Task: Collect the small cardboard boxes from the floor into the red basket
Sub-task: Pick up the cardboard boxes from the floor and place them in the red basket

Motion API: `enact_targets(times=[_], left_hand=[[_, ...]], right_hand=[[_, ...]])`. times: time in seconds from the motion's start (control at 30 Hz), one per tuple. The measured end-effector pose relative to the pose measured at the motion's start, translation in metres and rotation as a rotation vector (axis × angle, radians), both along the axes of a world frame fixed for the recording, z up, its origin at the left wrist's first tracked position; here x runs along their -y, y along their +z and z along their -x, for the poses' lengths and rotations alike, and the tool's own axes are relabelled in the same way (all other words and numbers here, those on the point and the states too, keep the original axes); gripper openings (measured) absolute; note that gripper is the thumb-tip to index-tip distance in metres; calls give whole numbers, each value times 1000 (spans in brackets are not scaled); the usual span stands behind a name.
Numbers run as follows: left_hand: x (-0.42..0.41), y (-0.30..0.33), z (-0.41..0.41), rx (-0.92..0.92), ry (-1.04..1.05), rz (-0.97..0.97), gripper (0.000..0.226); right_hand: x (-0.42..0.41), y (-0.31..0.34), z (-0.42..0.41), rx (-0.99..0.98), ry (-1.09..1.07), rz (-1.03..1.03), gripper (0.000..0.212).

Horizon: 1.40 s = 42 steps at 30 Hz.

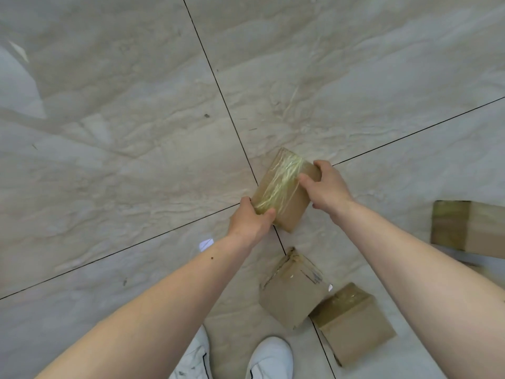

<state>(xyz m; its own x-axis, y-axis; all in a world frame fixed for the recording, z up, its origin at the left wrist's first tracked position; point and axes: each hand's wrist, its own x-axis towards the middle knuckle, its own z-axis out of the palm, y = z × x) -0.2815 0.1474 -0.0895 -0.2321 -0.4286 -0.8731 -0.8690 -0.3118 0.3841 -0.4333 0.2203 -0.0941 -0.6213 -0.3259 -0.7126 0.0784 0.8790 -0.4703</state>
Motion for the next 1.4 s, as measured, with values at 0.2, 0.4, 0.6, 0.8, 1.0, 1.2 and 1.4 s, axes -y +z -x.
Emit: enact_targets(times=[0.2,0.4,0.6,0.8,1.0,1.2,1.4], left_hand=[[10,48,-3,24,-1,95,40],[34,152,-5,27,26,180,48],[71,294,-12,-12,111,239,55],[94,440,-43,-13,183,332,77],[90,563,-93,-86,327,440,86],[84,640,-158,-133,479,461,88],[91,696,-230,-229,609,488,98]], right_hand=[[6,41,-8,8,-17,5,57],[25,147,-11,-5,-26,8,49],[54,295,-20,12,-36,2,49],[77,443,-60,42,-24,84,49],[85,563,-108,102,68,148,61],[95,646,-165,58,206,234,38],[108,698,-232,80,265,284,40]])
